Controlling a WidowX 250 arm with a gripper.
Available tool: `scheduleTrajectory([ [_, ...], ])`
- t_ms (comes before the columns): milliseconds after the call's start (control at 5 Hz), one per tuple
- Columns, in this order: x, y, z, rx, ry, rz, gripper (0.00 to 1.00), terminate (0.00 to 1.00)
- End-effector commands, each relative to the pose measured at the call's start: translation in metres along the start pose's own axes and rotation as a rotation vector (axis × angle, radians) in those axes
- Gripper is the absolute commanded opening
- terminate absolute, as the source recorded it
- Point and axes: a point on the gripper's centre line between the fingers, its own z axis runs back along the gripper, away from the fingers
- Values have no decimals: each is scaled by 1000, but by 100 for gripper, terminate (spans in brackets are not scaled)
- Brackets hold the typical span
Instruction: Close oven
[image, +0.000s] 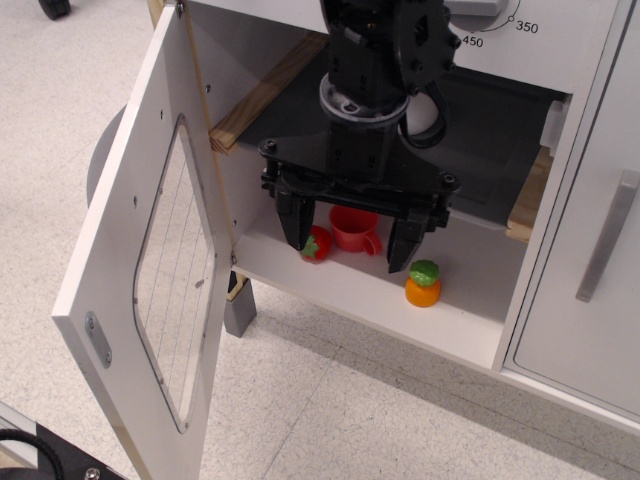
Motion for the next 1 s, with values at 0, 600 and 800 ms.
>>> scheduleTrajectory([
  [0, 0, 0, 0, 0, 0, 0, 100, 0],
  [600, 19, 102, 42, 37, -55, 219, 100, 0],
  [800, 26, 133, 51, 38, -81, 228, 100, 0],
])
